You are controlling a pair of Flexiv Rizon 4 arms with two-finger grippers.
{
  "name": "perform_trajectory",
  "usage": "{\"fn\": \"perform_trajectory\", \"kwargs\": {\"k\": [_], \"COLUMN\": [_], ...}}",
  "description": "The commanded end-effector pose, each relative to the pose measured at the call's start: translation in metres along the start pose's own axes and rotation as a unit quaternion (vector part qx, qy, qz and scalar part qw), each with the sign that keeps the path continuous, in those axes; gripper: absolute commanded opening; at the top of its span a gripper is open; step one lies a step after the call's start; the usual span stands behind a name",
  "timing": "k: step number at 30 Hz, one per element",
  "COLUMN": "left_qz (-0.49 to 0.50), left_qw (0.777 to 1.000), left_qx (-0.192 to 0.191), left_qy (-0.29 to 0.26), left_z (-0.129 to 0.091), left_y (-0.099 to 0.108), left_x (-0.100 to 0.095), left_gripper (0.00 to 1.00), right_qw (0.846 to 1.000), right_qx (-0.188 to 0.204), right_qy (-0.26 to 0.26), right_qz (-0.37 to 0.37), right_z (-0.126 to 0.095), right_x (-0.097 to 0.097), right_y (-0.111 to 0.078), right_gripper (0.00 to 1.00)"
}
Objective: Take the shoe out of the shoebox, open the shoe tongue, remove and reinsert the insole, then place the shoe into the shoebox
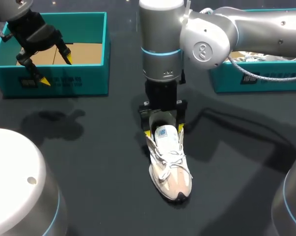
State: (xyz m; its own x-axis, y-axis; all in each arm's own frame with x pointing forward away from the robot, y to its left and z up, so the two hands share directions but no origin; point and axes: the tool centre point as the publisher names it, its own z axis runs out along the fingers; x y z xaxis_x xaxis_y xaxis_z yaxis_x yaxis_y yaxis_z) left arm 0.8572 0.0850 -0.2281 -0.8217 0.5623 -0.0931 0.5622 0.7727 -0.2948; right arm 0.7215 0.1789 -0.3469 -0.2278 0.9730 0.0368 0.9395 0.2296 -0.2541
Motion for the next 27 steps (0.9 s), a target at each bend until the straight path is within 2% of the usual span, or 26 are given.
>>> {"fn": "perform_trajectory", "kwargs": {"k": [1, 8, 14, 16, 17, 27], "left_qz": [0.0, 0.0, 0.0, 0.0, 0.0, 0.0], "left_qw": [1.0, 1.0, 1.0, 1.0, 1.0, 1.0], "left_qx": [-0.001, -0.001, -0.001, -0.001, -0.001, -0.001], "left_qy": [0.0, 0.0, 0.0, 0.0, 0.0, 0.0], "left_z": [-0.0002, -0.0002, -0.0002, -0.0002, -0.0002, -0.0002], "left_y": [0.0001, 0.0001, 0.0001, 0.0001, 0.0001, 0.0001], "left_x": [0.0005, 0.0005, 0.0005, 0.0005, 0.0005, 0.0005], "left_gripper": [1.0, 1.0, 1.0, 1.0, 1.0, 1.0], "right_qw": [1.0, 0.999, 0.999, 0.999, 0.999, 0.999], "right_qx": [-0.012, -0.021, -0.01, -0.008, -0.007, -0.002], "right_qy": [-0.002, -0.007, -0.009, -0.008, -0.008, -0.01], "right_qz": [0.007, 0.029, 0.039, 0.04, 0.041, 0.049], "right_z": [-0.0027, -0.0078, -0.0072, -0.0061, -0.0055, -0.0058], "right_x": [-0.0013, -0.0042, -0.005, -0.0054, -0.0057, -0.0068], "right_y": [-0.0089, -0.014, -0.0145, -0.0141, -0.0138, -0.0148], "right_gripper": [1.0, 1.0, 1.0, 0.91, 0.9, 0.94]}}
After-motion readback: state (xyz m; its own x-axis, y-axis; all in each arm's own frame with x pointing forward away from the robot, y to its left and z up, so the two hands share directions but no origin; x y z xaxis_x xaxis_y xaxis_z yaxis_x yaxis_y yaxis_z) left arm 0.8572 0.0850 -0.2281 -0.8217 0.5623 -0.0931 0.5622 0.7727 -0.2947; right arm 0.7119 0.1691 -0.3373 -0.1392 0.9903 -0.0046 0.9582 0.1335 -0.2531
